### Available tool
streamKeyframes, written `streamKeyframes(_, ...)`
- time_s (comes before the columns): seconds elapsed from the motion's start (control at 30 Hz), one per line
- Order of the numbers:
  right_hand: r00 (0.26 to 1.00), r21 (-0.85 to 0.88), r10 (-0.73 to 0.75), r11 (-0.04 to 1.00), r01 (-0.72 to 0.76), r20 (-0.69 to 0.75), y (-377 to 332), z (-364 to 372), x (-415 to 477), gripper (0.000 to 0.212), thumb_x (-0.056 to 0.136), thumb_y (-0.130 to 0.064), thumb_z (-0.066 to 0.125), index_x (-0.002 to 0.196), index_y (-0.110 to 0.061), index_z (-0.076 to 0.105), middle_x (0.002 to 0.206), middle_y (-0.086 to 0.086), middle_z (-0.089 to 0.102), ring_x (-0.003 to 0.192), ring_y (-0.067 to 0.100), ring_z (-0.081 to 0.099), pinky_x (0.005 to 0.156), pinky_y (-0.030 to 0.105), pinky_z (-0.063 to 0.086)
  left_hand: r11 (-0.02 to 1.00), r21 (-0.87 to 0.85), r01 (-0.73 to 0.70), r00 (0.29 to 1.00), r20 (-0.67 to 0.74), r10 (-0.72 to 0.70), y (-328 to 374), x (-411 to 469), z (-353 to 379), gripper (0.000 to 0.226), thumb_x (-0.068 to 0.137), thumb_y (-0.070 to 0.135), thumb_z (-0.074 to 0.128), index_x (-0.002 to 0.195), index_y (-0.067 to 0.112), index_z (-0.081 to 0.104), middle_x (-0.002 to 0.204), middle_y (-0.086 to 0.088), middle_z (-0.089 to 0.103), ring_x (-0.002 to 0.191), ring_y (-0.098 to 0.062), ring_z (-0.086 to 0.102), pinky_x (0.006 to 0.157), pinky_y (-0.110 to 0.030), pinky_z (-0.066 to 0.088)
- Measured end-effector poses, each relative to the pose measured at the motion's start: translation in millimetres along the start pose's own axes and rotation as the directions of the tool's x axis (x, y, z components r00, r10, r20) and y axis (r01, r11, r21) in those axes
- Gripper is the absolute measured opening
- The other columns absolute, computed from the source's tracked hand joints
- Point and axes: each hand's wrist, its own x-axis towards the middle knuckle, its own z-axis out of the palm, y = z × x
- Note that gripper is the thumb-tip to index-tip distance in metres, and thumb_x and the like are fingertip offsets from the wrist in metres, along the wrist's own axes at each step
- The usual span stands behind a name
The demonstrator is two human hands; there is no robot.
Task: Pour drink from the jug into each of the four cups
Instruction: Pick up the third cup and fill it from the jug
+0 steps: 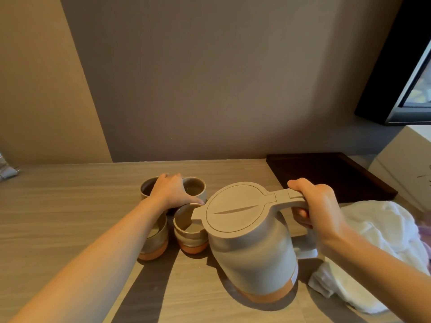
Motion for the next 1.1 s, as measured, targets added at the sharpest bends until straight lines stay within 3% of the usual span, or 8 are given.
streamKeyframes(0.23, 1.000, -0.003, 0.016, 1.000, -0.016, 0.007, -1, -1, -2, 0.057, 0.093, -0.022, 0.049, 0.036, -0.017, 0.051, 0.033, -0.007, 0.042, 0.040, 0.009, 0.035, 0.055, 0.028, 0.032, 0.997, -0.080, -0.010, 1.000, -0.011, 0.009, -3, 4, -3, 0.101, 0.036, 0.087, 0.065, 0.111, 0.020, 0.058, 0.112, 0.000, 0.062, 0.104, -0.020, 0.054, 0.086, -0.041, 0.053)
streamKeyframes(0.37, 1.000, 0.002, 0.023, 1.000, -0.023, 0.016, 0, -3, -2, 0.053, 0.092, -0.022, 0.049, 0.040, -0.013, 0.053, 0.034, -0.006, 0.039, 0.038, 0.008, 0.033, 0.053, 0.028, 0.030, 0.953, -0.299, -0.038, 0.994, -0.105, 0.006, 1, -1, -8, 0.082, 0.054, 0.058, 0.084, 0.118, 0.020, 0.050, 0.107, 0.001, 0.058, 0.094, -0.015, 0.056, 0.072, -0.031, 0.054)
streamKeyframes(0.47, 1.000, 0.005, 0.027, 1.000, -0.027, 0.014, 0, -3, -3, 0.057, 0.092, -0.023, 0.050, 0.036, -0.018, 0.054, 0.035, -0.004, 0.037, 0.039, 0.009, 0.033, 0.053, 0.028, 0.030, 0.886, -0.454, -0.094, 0.983, -0.182, 0.011, 3, -4, -17, 0.079, 0.061, 0.046, 0.087, 0.124, 0.019, 0.047, 0.111, 0.003, 0.053, 0.098, -0.013, 0.053, 0.064, -0.022, 0.044)
streamKeyframes(0.67, 0.999, 0.015, 0.007, 1.000, -0.008, 0.054, -4, -2, -8, 0.051, 0.092, -0.021, 0.050, 0.043, -0.011, 0.055, 0.034, -0.006, 0.040, 0.037, 0.007, 0.034, 0.055, 0.029, 0.030, 0.729, -0.670, -0.144, 0.965, -0.257, -0.046, 12, -23, -41, 0.074, 0.065, 0.038, 0.087, 0.124, 0.027, 0.043, 0.113, 0.005, 0.048, 0.101, -0.012, 0.050, 0.066, -0.021, 0.041)
streamKeyframes(0.87, 0.997, 0.001, -0.047, 0.999, 0.047, 0.064, -4, 0, -18, 0.044, 0.091, -0.020, 0.052, 0.053, 0.002, 0.058, 0.040, -0.002, 0.048, 0.038, 0.005, 0.039, 0.051, 0.025, 0.031, 0.644, -0.739, -0.199, 0.928, -0.352, -0.118, 21, -63, -60, 0.075, 0.068, 0.034, 0.086, 0.128, 0.028, 0.042, 0.115, 0.008, 0.047, 0.098, -0.011, 0.049, 0.067, -0.020, 0.040)
streamKeyframes(0.97, 0.996, 0.015, -0.056, 0.998, 0.055, 0.073, -6, 0, -24, 0.044, 0.091, -0.018, 0.053, 0.050, -0.002, 0.056, 0.039, -0.002, 0.046, 0.038, 0.006, 0.038, 0.049, 0.023, 0.031, 0.602, -0.772, -0.202, 0.927, -0.349, -0.137, 19, -86, -68, 0.073, 0.067, 0.038, 0.085, 0.126, 0.033, 0.043, 0.113, 0.011, 0.048, 0.092, -0.006, 0.049, 0.065, -0.022, 0.040)
streamKeyframes(1.1, 0.996, 0.043, -0.049, 0.998, 0.046, 0.073, -6, -1, -34, 0.045, 0.090, -0.019, 0.053, 0.047, -0.007, 0.058, 0.044, 0.004, 0.043, 0.040, 0.009, 0.036, 0.050, 0.025, 0.030, 0.565, -0.799, -0.207, 0.943, -0.317, -0.103, 10, -124, -68, 0.071, 0.066, 0.038, 0.086, 0.125, 0.033, 0.048, 0.113, 0.014, 0.054, 0.099, -0.006, 0.052, 0.066, -0.023, 0.044)
